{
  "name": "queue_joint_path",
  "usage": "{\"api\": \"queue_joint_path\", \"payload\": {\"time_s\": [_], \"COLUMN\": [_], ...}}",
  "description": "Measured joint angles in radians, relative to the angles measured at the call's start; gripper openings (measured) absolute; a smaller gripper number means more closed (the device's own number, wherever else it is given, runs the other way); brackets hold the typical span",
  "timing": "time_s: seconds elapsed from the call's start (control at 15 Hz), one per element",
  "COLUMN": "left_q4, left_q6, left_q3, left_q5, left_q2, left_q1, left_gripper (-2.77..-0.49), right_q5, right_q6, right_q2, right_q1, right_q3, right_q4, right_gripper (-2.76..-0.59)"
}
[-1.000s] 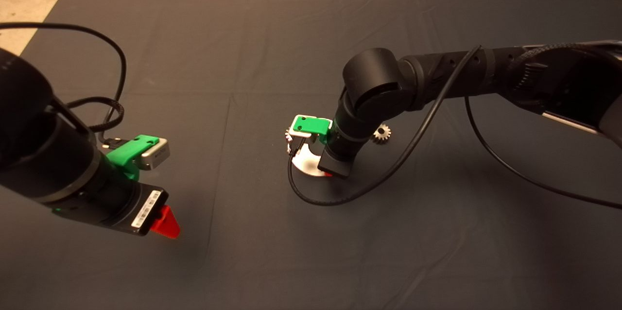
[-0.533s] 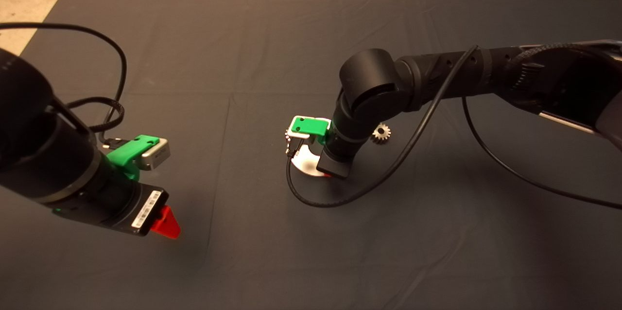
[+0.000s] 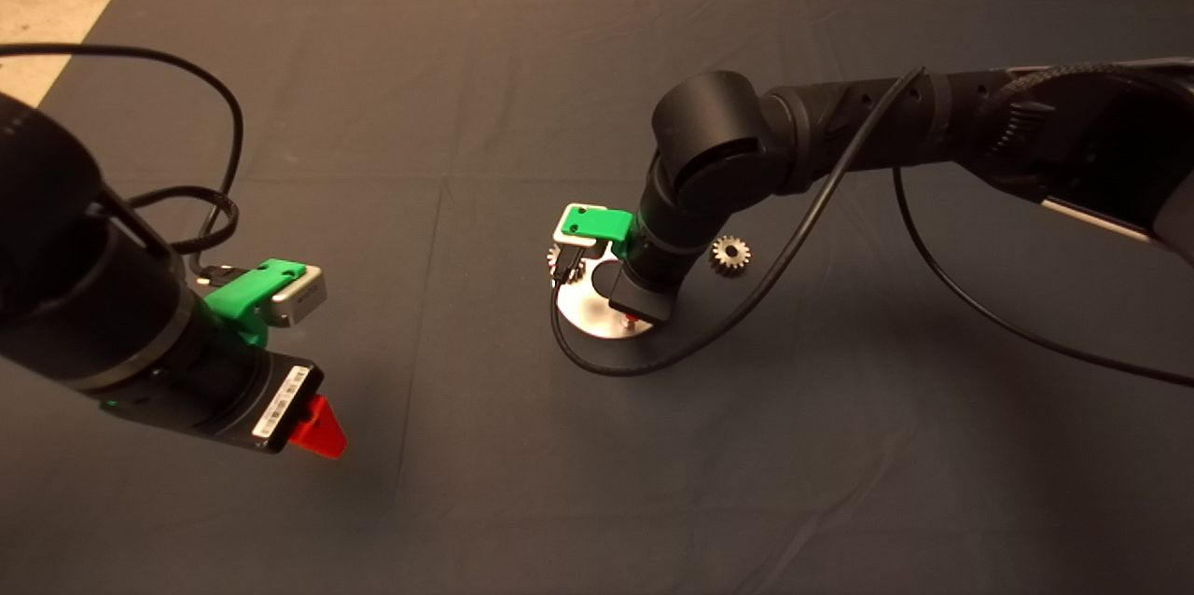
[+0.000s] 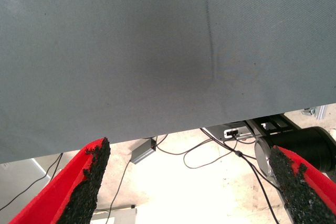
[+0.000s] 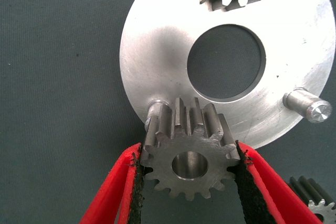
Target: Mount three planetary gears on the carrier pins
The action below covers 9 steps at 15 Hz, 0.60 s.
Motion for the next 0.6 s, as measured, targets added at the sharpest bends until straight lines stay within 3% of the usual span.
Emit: {"api": "queue_joint_path", "payload": {"time_s": [0.2,0.6], "left_q4": [0.000,0.000], "left_q6": [0.000,0.000], "left_q3": [0.000,0.000], "left_q5": [0.000,0.000], "left_q2": [0.000,0.000], "left_q1": [0.000,0.000], "left_gripper": [-1.09,-1.09], "right_q5": [0.000,0.000], "right_q6": [0.002,-0.001], "right_q2": [0.000,0.003], "right_q1": [-0.001,-0.001], "right_q3": [0.000,0.000], "right_q4": [0.001,0.041], "right_gripper": [-2.29,-2.28]}}
